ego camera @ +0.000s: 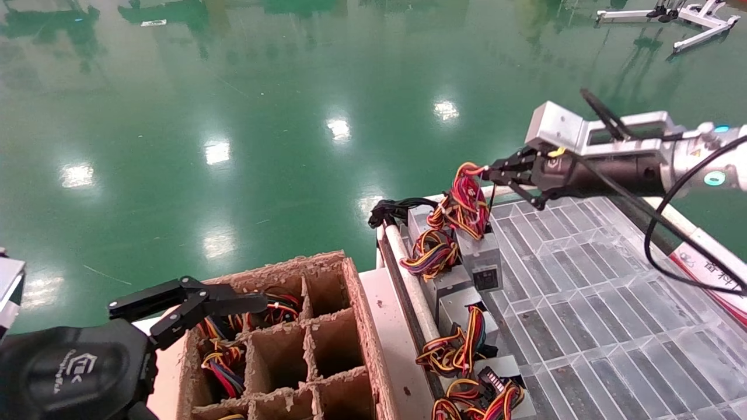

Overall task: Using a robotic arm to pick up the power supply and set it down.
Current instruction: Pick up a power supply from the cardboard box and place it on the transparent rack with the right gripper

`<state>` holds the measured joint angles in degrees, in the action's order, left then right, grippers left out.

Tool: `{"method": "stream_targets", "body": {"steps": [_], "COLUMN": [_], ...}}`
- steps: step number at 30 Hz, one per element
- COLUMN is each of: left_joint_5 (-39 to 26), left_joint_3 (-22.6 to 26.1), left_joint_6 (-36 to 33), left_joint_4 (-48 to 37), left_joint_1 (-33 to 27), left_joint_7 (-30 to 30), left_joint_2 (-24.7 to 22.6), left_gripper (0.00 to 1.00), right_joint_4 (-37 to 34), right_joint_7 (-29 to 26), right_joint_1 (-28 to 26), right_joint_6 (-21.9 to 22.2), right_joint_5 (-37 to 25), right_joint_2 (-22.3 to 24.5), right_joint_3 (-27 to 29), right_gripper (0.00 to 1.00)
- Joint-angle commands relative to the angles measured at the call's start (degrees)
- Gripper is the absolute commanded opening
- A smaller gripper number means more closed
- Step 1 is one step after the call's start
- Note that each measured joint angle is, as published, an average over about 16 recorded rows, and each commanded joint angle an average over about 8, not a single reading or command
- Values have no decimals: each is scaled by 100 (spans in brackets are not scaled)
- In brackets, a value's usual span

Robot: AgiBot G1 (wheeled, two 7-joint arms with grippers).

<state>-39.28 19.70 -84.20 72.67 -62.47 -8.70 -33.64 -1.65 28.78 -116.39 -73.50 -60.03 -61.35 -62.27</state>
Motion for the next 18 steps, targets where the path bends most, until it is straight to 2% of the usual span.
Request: {"method": "stream_targets", "body": {"steps": [1, 10, 18], "left_joint_5": [0, 1, 1], "left_joint_3": [0, 1, 2], "left_joint_6": [0, 0, 1], "left_joint_4": [0, 0, 0], "left_joint_1": [0, 0, 0], "left_joint_7": [0, 0, 1], "left_joint_2": [0, 0, 1], "left_gripper": [100, 100, 100], "right_joint_4": [14, -103, -244], "right_joint_7": [-14, -238, -544], "right_joint_1": [48, 524, 1090], "right_joint_6": [41, -45, 208], "right_joint_5": [15, 446, 1339], "right_joint_2": [-10, 245, 409], "right_joint_3": [11, 319, 953], "right_gripper": [0, 0, 0]}}
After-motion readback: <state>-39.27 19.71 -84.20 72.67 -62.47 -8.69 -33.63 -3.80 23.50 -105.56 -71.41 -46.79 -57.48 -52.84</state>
